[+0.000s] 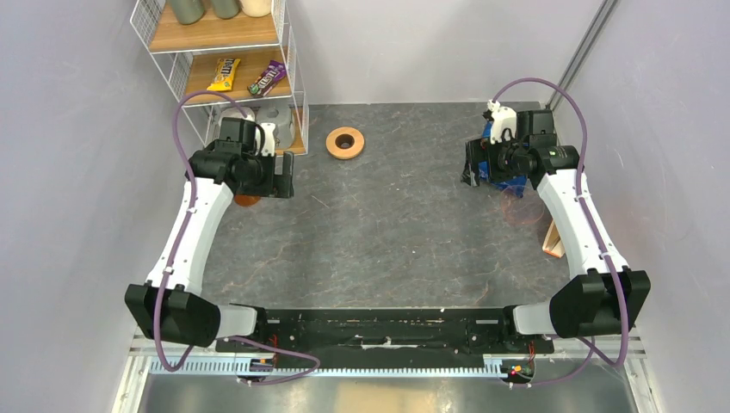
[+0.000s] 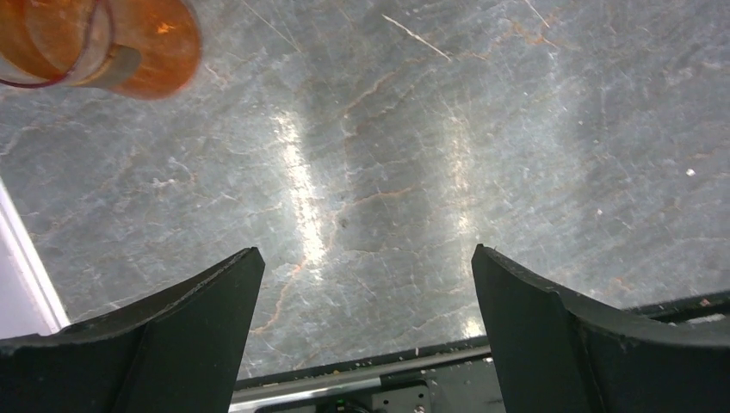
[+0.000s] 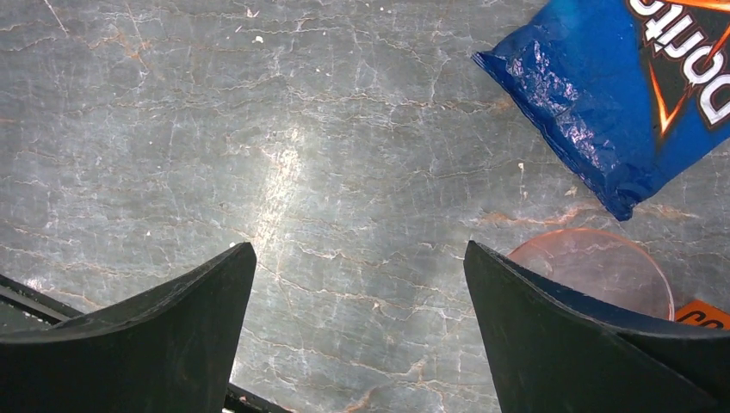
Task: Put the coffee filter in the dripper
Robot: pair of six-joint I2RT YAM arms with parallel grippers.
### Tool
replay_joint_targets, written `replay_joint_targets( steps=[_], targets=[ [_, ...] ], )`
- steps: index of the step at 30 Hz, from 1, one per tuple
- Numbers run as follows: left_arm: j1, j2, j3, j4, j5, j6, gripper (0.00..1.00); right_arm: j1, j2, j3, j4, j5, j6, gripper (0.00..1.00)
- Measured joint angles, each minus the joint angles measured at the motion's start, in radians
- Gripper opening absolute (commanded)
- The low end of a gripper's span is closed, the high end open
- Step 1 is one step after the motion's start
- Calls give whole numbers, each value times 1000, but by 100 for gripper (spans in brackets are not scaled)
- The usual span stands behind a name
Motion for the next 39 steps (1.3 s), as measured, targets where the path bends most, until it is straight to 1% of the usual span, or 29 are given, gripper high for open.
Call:
replay_joint_targets(
  steps=[4,7,11,15,18,21,26,28,30,35,37,39],
  targets=[
    [36,17,23,-32,80,5,100,0,0,0,-9,-16,-6,99],
    [107,25,56,-51,148,27,100,0,2,0,-21,-26,-10,99],
    [236,71,150,-63,207,50,100,0,6,3,-28,-39,-11,99],
    [381,122,186,-44,261,53,100,0,13,4,-29,-40,-11,99],
    [476,177,206,-22,288,52,96,0,22,5,-31,-43,-11,99],
    [538,245,238,8,307,37,90,0,29,6,-37,-45,-11,99],
    [581,381,325,57,317,-4,82,0,42,13,-45,-48,-16,99],
    [592,428,348,85,320,-24,81,0,50,24,-53,-48,-21,99],
    [599,465,359,108,336,-40,79,0,57,34,-58,-48,-25,99],
    [608,518,359,187,362,-83,71,0,69,39,-74,-56,-29,99],
    [611,530,356,222,367,-99,66,0,73,40,-80,-58,-32,99],
    [613,539,351,250,370,-112,58,0,75,41,-86,-58,-36,99]
  ],
)
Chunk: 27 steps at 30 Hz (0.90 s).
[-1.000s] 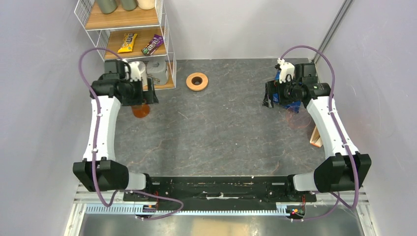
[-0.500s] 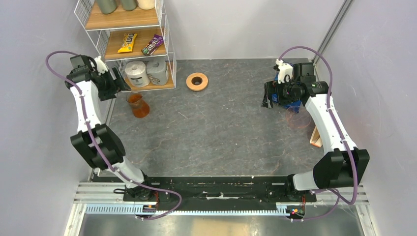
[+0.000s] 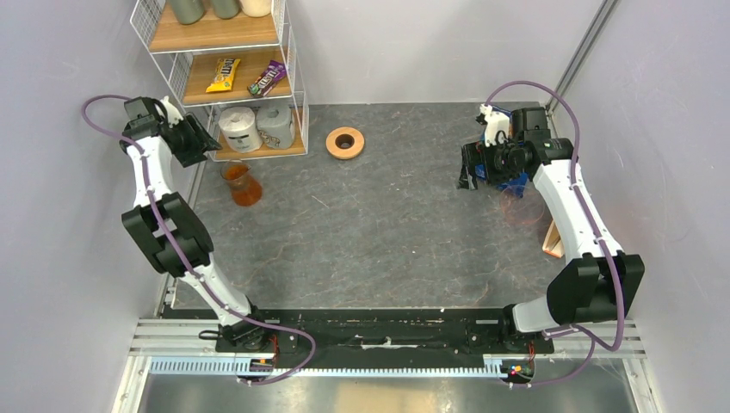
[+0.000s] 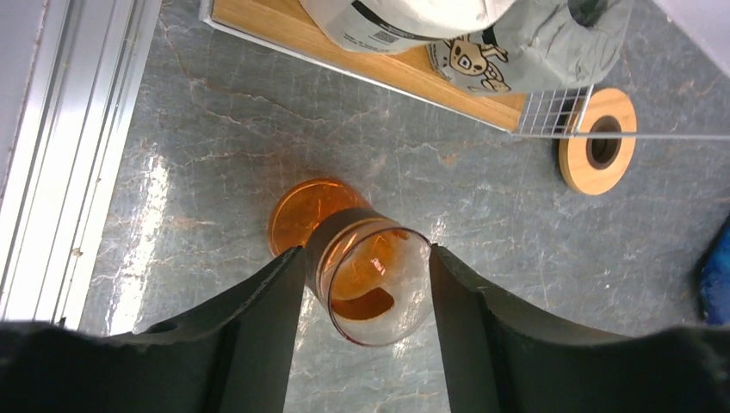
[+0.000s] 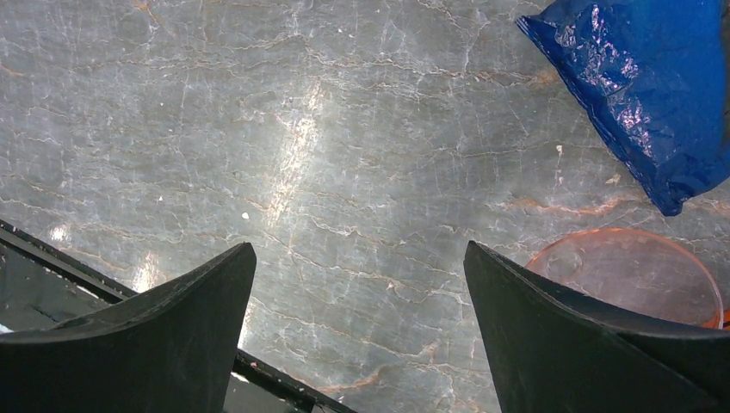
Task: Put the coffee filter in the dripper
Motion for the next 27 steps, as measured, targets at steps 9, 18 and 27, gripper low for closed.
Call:
replay_joint_targets(
  steps=[9,18,27],
  targets=[
    [13,73,-34,80,4,-33,52,0,19,8,-11,-8,-11,99],
    [13,91,-105,96,13,-49,50,0,44,28,-13,-8,-18,99],
    [13,97,-207,110,52,-109,53,0,57,28,-19,-8,-23,99]
  ],
)
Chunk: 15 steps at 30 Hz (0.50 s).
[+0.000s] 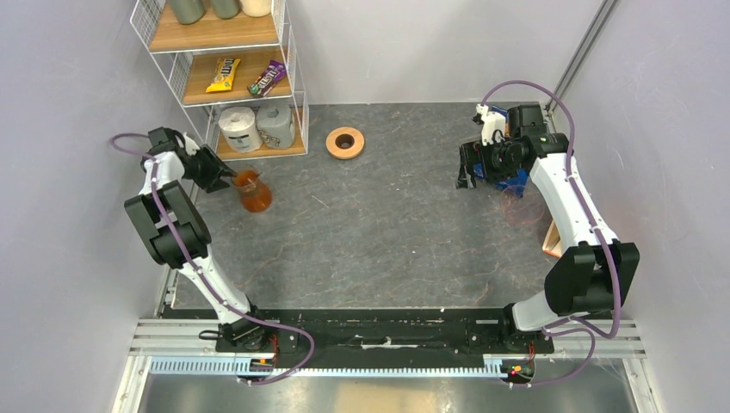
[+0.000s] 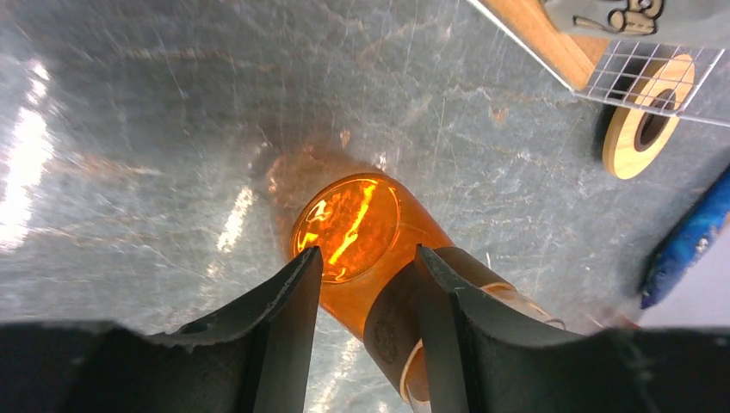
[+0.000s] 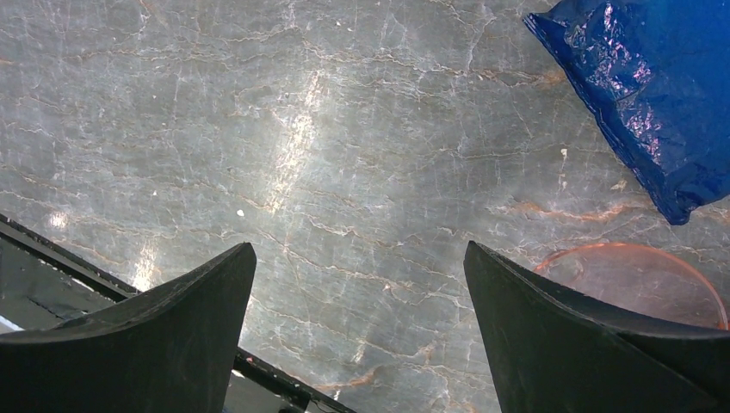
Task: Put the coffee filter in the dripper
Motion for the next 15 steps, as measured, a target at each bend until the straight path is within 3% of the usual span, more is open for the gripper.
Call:
replay_joint_targets(
  steps=[8,15],
  targets=[
    [-15,-10,-124,2,72,-111,53,0,0,0,-3,0,-4,99],
    [-112,-64,-211,-2,101,-137,53,0,-3,-2,-6,0,-8,99]
  ],
)
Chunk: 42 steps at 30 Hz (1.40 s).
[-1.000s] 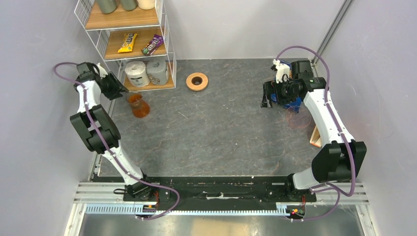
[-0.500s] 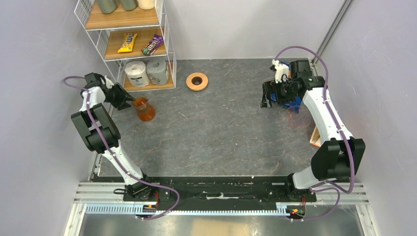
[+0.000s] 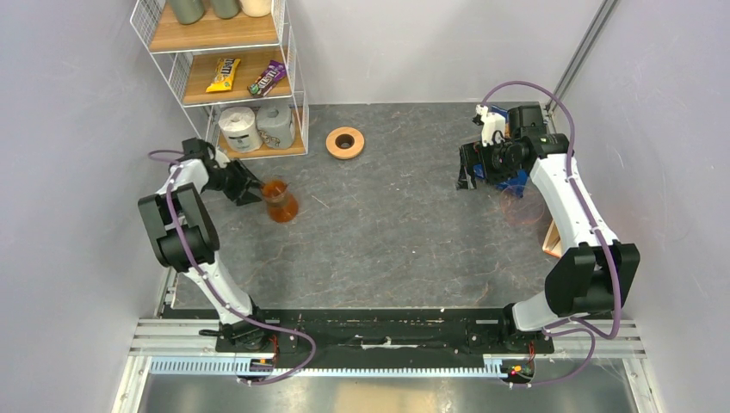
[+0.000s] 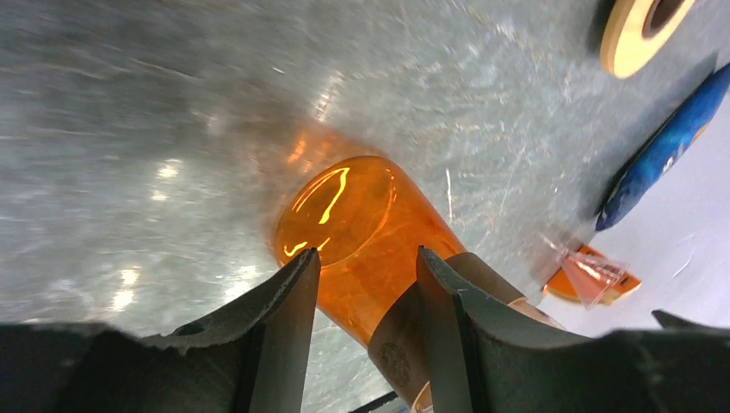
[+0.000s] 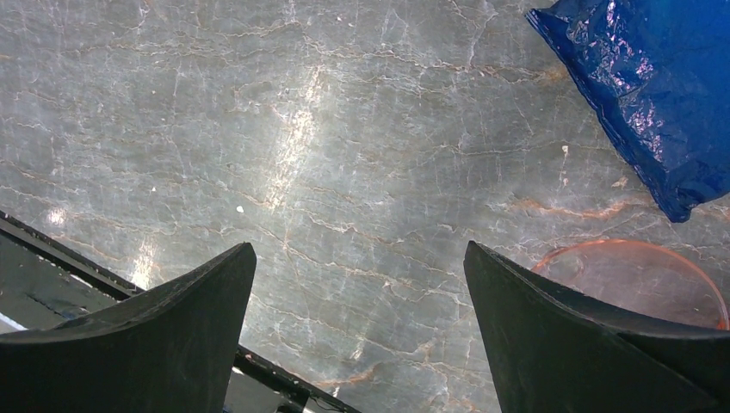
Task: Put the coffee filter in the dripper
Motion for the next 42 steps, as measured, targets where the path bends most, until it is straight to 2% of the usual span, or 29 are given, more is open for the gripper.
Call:
replay_joint_targets(
  steps=[11,19,22,25,27,30,33,35,38,42],
  targets=[
    [-205,-43,-94,16,45,-97,52,0,-25,-14,-16,0,-20,99],
    [-421,-110,-188,84,72,-211,52,0,-34,-14,-23,0,-33,99],
    [-442,-126,-192,86,78,-220,57,0,-34,-14,-26,0,-33,99],
    [-385,-147,-171,80,76,-196,69,0,-34,-14,-29,-1,-36,99],
    [-321,-159,-111,53,74,-106,74,0,-34,-14,-31,-1,-40,99],
    [-239,-180,20,-10,80,138,79,0,-34,-14,-35,-2,-42,99],
    [-196,-211,136,-158,110,539,79,0,-35,-14,-38,-4,-45,99],
    [-196,-239,149,-261,127,801,79,0,-39,-14,-39,-4,-48,99],
    [-208,-274,118,-491,157,1285,83,0,-47,-14,-42,-6,-48,99],
    [-230,-285,35,-671,192,1713,87,0,-51,-14,-45,-17,-48,99]
  ],
)
